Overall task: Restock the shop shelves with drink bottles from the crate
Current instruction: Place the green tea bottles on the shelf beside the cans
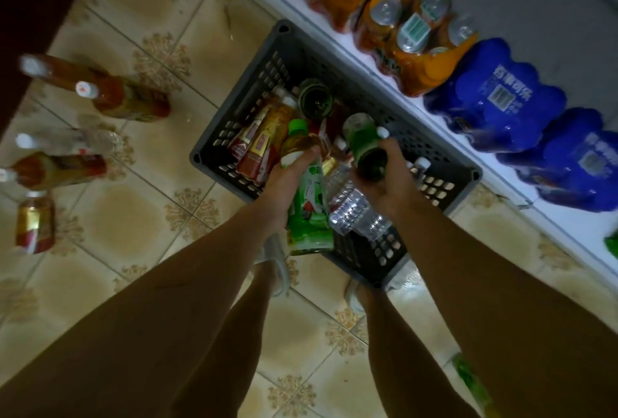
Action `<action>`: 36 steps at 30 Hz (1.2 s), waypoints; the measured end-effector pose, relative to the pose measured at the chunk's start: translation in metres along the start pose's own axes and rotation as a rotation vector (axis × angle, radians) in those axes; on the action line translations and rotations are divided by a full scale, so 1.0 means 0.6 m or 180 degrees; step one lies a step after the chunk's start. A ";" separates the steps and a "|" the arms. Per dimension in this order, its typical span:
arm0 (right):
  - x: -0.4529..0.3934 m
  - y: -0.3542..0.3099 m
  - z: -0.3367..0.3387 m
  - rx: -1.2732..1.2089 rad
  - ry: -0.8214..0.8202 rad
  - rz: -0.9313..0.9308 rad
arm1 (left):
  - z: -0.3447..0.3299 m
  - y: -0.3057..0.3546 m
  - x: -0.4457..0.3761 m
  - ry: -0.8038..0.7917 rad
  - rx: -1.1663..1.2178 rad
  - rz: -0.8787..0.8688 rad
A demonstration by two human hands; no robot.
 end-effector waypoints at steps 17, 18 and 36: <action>0.694 0.092 0.080 0.1288 -0.1149 -0.0620 | -0.144 0.222 0.565 -0.0729 0.0165 -0.0173; 0.724 0.093 0.077 0.1417 -0.1242 -0.0523 | -0.152 0.231 0.595 -0.0785 0.0165 -0.0209; 0.965 0.232 -0.022 0.2420 -0.0460 0.1643 | -0.109 0.351 0.846 -0.1717 -0.0186 -0.0985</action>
Point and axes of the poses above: each hand's wrist, its own x-axis away from the middle knuckle, its own z-axis out of the back of the hand, y = z × x, the point moved 3 cm from there along -x, towards the middle knuckle, and after that the axes turned 14 degrees about -z, right-handed, at the moved point
